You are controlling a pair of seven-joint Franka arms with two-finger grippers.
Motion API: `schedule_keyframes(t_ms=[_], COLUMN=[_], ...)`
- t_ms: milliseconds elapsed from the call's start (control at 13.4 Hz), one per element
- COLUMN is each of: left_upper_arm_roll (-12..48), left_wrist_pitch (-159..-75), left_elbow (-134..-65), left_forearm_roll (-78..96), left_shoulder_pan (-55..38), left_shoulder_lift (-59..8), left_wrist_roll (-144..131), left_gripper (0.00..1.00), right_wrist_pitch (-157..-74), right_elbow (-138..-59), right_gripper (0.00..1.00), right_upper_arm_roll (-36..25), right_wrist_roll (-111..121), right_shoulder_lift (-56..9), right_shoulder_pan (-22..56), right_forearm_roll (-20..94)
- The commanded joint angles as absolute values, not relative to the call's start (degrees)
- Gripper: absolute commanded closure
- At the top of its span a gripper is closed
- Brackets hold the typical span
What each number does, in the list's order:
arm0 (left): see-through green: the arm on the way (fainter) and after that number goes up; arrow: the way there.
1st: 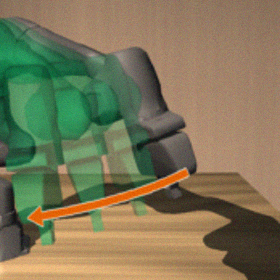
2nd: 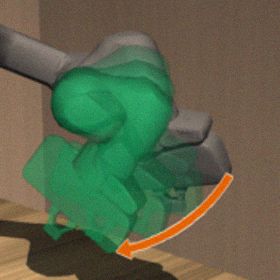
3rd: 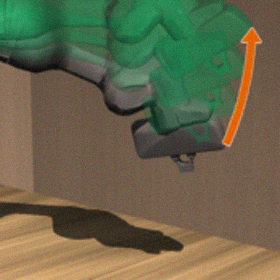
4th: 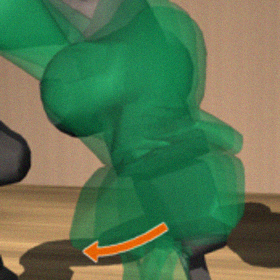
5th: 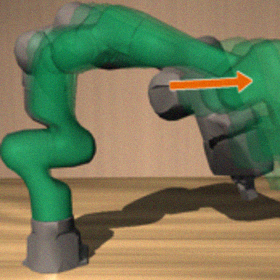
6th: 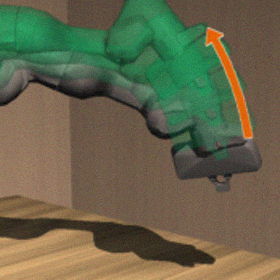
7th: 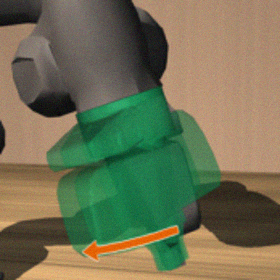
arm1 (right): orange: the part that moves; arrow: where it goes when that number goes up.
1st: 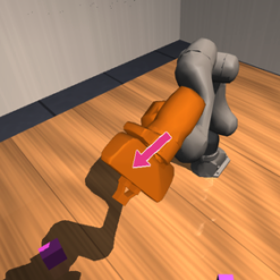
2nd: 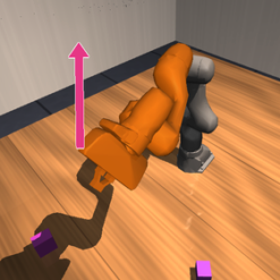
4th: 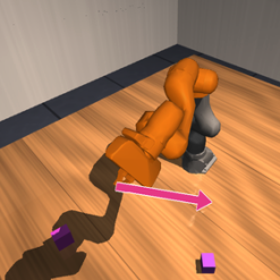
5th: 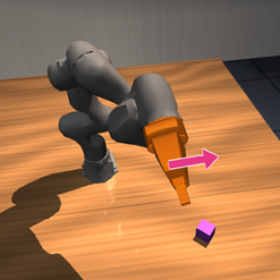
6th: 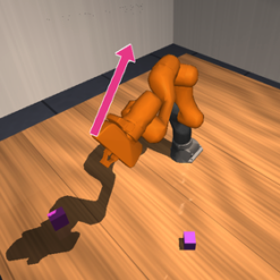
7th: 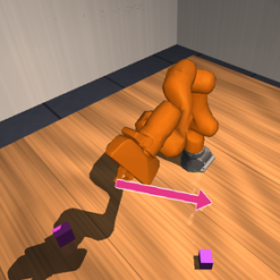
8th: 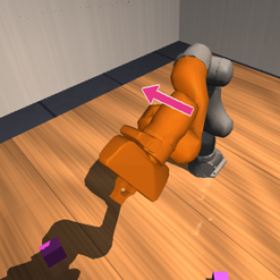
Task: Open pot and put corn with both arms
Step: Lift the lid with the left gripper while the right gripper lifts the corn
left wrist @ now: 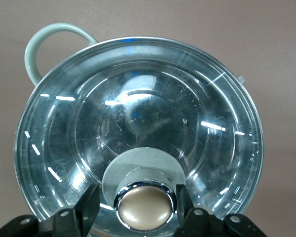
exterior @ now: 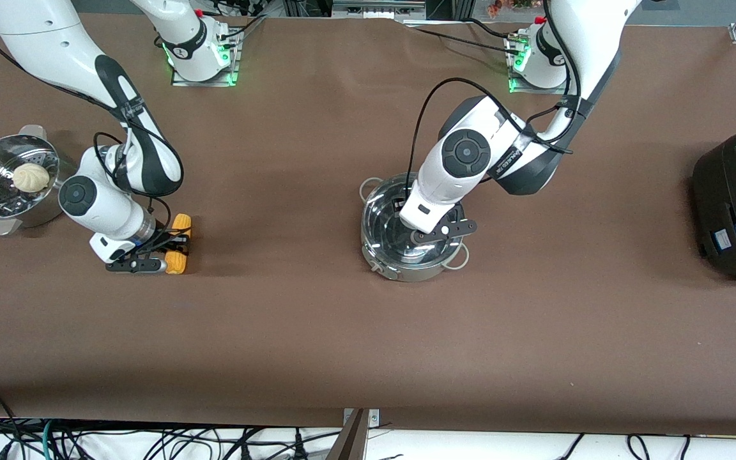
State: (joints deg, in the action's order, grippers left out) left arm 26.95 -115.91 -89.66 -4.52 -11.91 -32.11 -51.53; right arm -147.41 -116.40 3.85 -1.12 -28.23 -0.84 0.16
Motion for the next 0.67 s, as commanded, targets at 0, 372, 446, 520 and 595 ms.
schedule_keyframes(t_ms=[0, 372, 446, 520, 595], left_upper_arm_roll=[26.8, 26.8, 26.8, 26.8, 26.8], left_wrist_pitch=[-115.2, -115.0, -115.0, -115.0, -115.0], left_elbow=[-88.7, -88.6, -88.7, -88.7, -88.6], left_forearm_roll=[-6.3, -6.3, -6.4, -6.4, -6.4], left_shoulder_pan=[-12.4, -12.4, -12.4, -12.4, -12.4], left_shoulder_lift=[-32.3, -31.8, -31.6, -31.6, -31.6], left_wrist_roll=[-52.7, -52.7, -52.7, -52.7, -52.7], left_gripper=[0.29, 0.34, 0.36, 0.43, 0.50], right_wrist_pitch=[-144.6, -138.3, -136.3, -134.9, -134.8], right_elbow=[-117.5, -115.1, -113.7, -112.9, -112.4], right_gripper=[1.00, 1.00, 1.00, 1.00, 1.00], right_upper_arm_roll=[4.5, 4.5, 4.5, 4.5, 4.5], right_wrist_roll=[-0.1, 0.4, 0.4, 0.4, 0.4], right_shoulder_lift=[-23.2, -19.6, -19.5, -19.5, -19.6], right_shoulder_pan=[-1.1, -1.1, -1.1, -1.1, -1.1], right_forearm_roll=[0.6, 0.6, 0.6, 0.6, 0.6])
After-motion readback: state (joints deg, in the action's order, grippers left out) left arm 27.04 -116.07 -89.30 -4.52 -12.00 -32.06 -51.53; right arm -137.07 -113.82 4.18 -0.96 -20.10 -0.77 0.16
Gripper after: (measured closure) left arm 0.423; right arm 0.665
